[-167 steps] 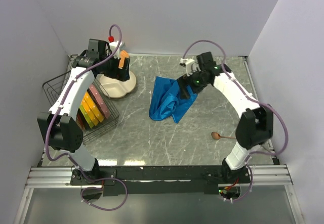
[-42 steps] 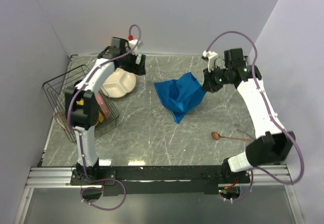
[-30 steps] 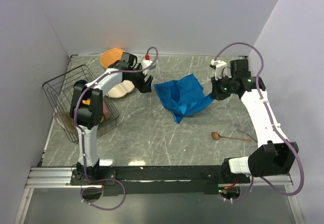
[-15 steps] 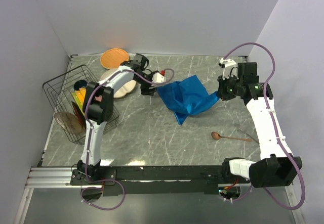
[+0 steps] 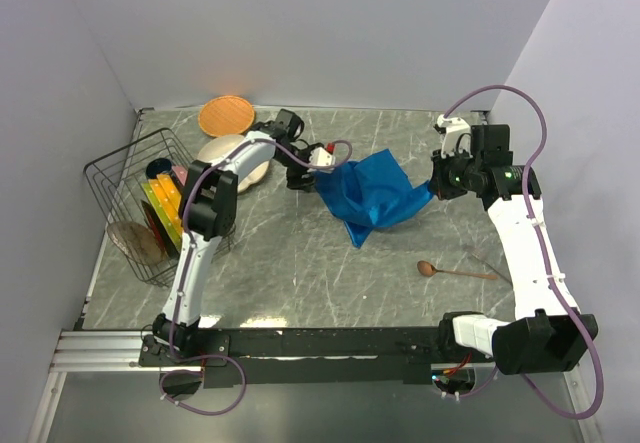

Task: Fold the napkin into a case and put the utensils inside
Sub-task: Pick up the crumpled napkin from the center of the board.

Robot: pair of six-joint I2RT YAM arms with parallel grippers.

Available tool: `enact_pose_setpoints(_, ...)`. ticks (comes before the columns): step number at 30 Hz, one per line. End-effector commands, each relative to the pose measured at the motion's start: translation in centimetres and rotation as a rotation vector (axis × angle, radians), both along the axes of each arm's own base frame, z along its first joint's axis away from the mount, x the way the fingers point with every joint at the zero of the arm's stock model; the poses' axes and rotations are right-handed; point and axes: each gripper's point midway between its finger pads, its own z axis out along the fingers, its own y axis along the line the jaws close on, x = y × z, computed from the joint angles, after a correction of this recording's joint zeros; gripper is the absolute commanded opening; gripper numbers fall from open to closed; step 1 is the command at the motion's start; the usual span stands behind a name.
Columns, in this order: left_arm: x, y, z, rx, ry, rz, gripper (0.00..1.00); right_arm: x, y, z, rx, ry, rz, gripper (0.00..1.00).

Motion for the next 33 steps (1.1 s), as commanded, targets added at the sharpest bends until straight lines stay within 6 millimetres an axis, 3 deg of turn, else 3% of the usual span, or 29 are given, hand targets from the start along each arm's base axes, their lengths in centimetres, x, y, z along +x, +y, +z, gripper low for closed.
enact_pose_setpoints(1,0.5,-1.8,1.2,-0.083,0.029,0.007,0.74,-0.3,-0.2,1.0,0.007,-0.037,-0.013,0.00)
enact_pose_setpoints(5,1.3,-2.3,1.1,-0.108,0.041,0.053,0.73,-0.3,-0.3,1.2,0.000,-0.041,-0.010,0.00)
enact_pose_setpoints(10,2.6,-2.6,0.2,-0.103,0.062,0.127,0.62,-0.2,-0.4,1.3,-0.007,-0.042,-0.005,0.00)
enact_pose_setpoints(16,1.2,-1.7,-1.9,-0.029,0.108,0.105,0.53,0.3,-0.6,1.7,-0.013,-0.056,-0.016,0.00)
enact_pose_setpoints(25,-1.2,-0.2,-3.5,0.068,0.164,0.063,0.20,0.6,-0.7,2.0,-0.014,-0.065,-0.019,0.00)
enact_pose_setpoints(27,-1.2,-0.4,-3.4,0.088,0.154,0.054,0.01,0.7,-0.7,2.2,-0.015,-0.072,-0.016,0.00)
enact_pose_setpoints(29,-1.3,-0.2,-3.2,0.108,0.154,0.070,0.01,0.9,-0.7,2.5,-0.015,-0.083,-0.016,0.00)
enact_pose_setpoints(32,-0.8,-0.5,-0.8,0.064,0.160,0.163,0.01,1.2,-1.0,3.0,-0.019,-0.107,-0.031,0.00)
enact_pose_setpoints(33,-0.6,-0.4,1.5,0.036,0.160,0.218,0.01,1.3,-1.0,3.2,-0.020,-0.116,-0.033,0.00)
